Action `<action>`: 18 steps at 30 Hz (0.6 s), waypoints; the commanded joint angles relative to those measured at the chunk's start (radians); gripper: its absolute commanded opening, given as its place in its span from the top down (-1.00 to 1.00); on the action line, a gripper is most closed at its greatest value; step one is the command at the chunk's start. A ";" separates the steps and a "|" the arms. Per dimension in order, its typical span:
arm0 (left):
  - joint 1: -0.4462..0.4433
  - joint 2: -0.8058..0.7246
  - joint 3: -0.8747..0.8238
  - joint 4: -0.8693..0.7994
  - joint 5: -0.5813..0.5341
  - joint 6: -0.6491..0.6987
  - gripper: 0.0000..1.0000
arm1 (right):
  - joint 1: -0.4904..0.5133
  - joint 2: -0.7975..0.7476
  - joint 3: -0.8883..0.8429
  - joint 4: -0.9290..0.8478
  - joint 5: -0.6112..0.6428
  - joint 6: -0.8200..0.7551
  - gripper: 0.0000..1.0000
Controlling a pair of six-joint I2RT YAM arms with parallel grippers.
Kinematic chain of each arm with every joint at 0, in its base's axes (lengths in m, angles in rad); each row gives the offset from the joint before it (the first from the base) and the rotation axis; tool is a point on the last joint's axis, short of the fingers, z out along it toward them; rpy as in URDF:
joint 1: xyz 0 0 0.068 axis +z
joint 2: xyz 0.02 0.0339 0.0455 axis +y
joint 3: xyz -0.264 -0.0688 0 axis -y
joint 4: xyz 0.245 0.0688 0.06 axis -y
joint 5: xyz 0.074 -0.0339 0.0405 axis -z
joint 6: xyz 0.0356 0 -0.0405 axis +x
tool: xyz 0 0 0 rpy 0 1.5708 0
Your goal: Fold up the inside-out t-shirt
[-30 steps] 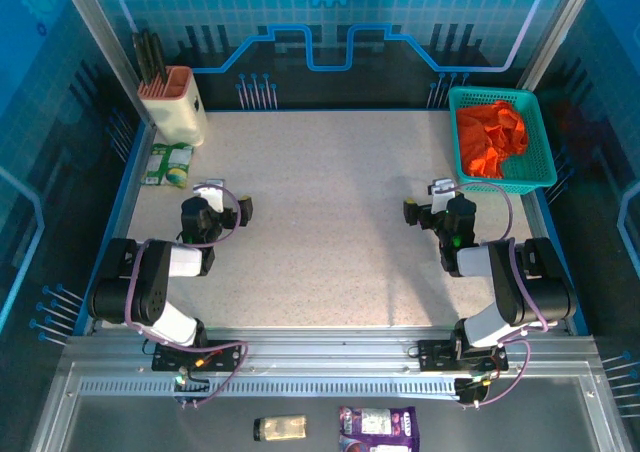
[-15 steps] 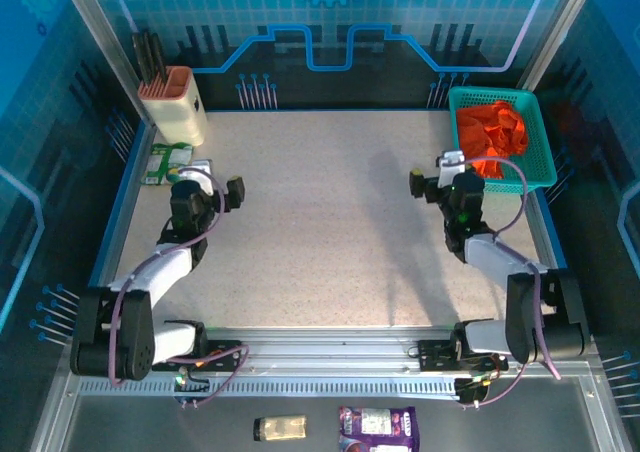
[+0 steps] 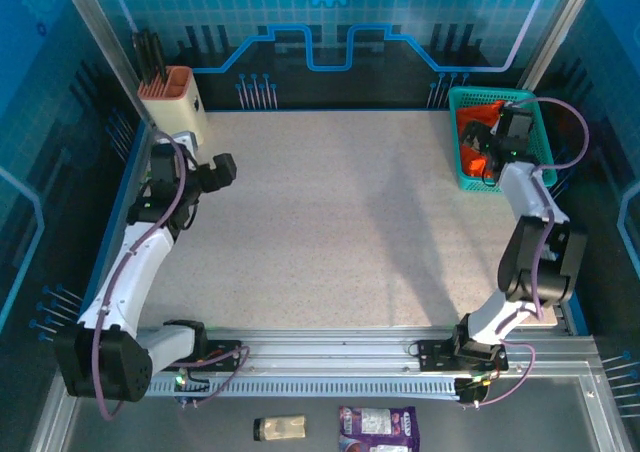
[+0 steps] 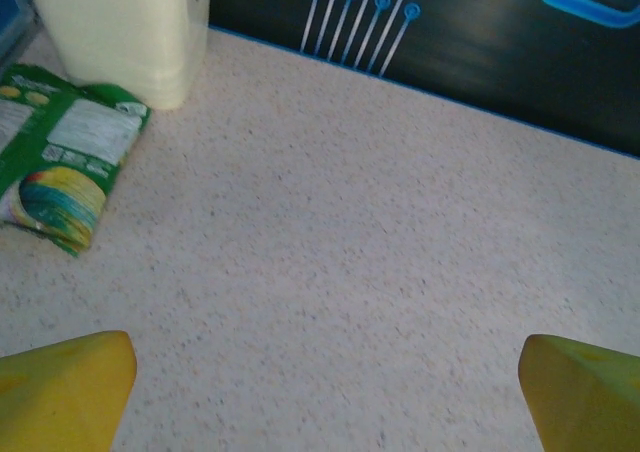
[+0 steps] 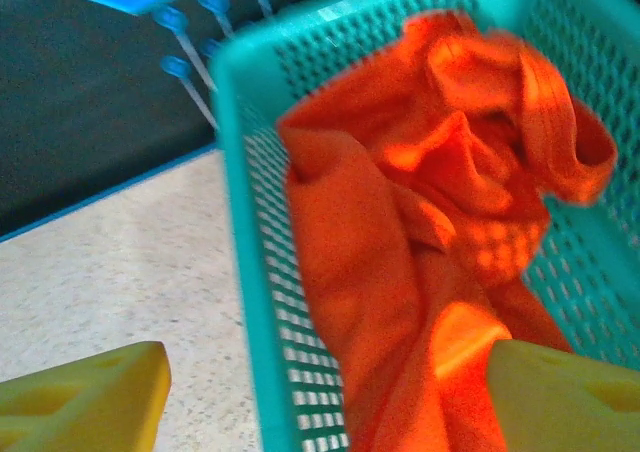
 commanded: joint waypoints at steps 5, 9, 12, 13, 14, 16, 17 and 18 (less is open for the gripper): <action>-0.004 0.007 0.071 -0.260 0.094 0.008 -0.99 | -0.020 0.140 0.154 -0.294 0.070 0.047 -0.34; -0.004 -0.013 0.067 -0.273 0.119 0.013 -0.99 | -0.023 0.144 0.157 -0.291 0.066 0.046 0.24; -0.004 -0.013 0.077 -0.273 0.140 0.015 -0.99 | -0.016 0.119 0.173 -0.302 0.081 0.043 0.83; -0.004 -0.011 0.082 -0.272 0.149 0.012 -0.98 | -0.012 0.101 0.175 -0.304 0.088 0.040 0.98; -0.004 -0.008 0.089 -0.269 0.164 0.008 -0.98 | -0.003 0.077 0.178 -0.307 0.100 0.036 1.00; -0.004 -0.004 0.099 -0.256 0.191 -0.001 -0.98 | 0.017 0.023 0.185 -0.321 0.116 0.029 1.00; -0.004 -0.002 0.099 -0.240 0.207 -0.007 -0.99 | 0.030 -0.010 0.186 -0.331 0.120 0.028 1.00; -0.004 0.000 0.100 -0.225 0.222 -0.016 -0.98 | 0.045 -0.045 0.190 -0.342 0.123 0.028 1.00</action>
